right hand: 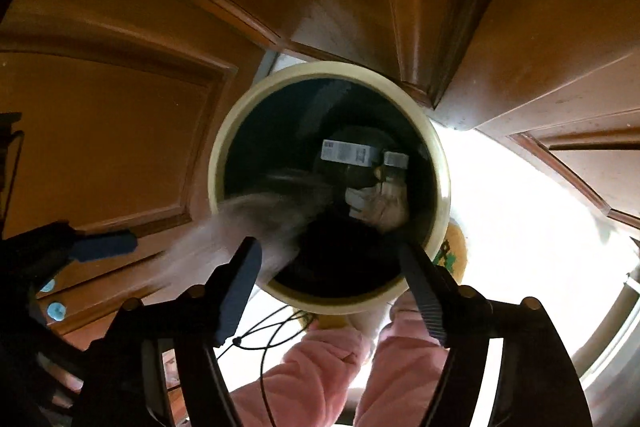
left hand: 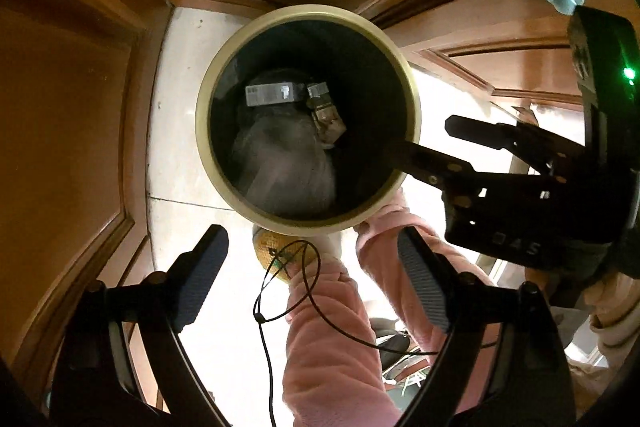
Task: Collect trash
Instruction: 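Open both grippers to drop the clamshell and pouch into the bin, then raise both grippers back toward the remaining trash on the counter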
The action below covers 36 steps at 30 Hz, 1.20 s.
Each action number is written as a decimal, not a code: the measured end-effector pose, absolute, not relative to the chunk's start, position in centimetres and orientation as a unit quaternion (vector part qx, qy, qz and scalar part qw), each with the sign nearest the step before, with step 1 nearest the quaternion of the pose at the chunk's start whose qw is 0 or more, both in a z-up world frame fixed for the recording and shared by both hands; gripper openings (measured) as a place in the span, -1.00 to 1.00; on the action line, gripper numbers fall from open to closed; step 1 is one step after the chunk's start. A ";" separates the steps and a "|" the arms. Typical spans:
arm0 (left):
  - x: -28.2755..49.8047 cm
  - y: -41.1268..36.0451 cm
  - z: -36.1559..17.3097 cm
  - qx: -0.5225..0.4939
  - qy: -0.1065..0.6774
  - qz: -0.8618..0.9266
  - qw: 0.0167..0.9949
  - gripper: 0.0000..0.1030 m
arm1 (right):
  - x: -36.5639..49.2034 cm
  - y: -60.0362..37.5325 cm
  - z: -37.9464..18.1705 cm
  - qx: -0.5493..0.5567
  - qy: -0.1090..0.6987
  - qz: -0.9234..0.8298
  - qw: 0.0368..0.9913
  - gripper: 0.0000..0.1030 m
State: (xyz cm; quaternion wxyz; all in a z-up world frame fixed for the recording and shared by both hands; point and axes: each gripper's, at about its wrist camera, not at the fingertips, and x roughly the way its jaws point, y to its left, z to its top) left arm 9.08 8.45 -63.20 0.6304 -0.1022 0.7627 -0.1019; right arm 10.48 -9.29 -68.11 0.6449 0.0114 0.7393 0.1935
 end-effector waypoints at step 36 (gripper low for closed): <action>6.0 6.1 -14.7 -0.079 0.483 -0.104 0.866 0.64 | 9.3 -14.9 -19.8 0.073 0.563 0.188 0.802 0.56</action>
